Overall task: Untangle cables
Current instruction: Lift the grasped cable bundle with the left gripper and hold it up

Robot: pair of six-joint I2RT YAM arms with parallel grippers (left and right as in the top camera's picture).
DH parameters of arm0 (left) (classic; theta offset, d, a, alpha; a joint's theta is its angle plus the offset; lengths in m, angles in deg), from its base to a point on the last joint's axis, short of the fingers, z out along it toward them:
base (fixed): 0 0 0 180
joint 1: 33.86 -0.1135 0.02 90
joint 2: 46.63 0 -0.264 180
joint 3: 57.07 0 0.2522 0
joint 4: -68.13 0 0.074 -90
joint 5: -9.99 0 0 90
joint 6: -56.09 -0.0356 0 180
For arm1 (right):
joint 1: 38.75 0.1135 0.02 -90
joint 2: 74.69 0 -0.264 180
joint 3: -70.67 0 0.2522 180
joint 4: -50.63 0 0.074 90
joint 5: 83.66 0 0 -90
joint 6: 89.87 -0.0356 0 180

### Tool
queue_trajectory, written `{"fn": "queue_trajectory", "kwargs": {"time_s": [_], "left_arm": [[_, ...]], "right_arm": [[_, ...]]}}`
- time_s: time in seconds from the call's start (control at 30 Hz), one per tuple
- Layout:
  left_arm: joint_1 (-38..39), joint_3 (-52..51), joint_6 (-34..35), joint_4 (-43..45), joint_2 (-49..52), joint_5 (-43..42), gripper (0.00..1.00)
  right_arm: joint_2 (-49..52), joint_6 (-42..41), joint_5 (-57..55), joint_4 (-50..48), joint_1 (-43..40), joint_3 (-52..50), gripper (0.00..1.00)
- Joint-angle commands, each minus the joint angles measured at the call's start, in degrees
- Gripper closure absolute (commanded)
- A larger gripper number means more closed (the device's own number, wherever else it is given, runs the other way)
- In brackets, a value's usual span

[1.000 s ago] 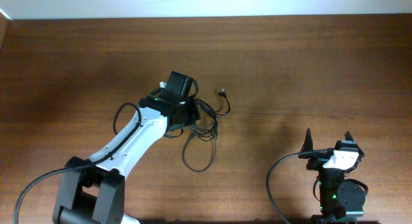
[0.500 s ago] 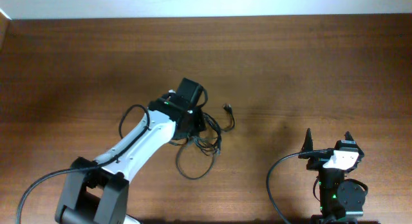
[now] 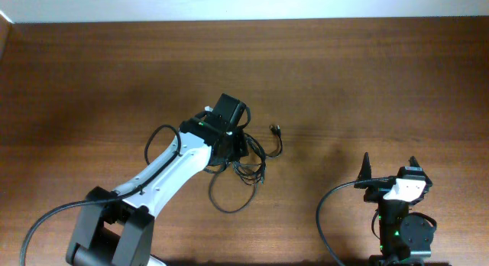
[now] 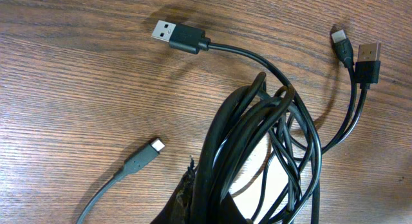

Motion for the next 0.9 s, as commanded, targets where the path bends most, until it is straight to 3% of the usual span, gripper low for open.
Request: {"fn": "queue_trajectory", "kwargs": {"time_s": [0.0,0.87], "left_arm": [[0.0,0.0,0.6,0.3,-0.4,-0.5,1.00],[0.0,0.0,0.6,0.3,-0.4,-0.4,1.00]], "right_arm": [[-0.2,-0.4,-0.9,0.5,-0.4,-0.3,0.01],[-0.2,-0.4,-0.9,0.5,-0.4,-0.3,0.01]]}}
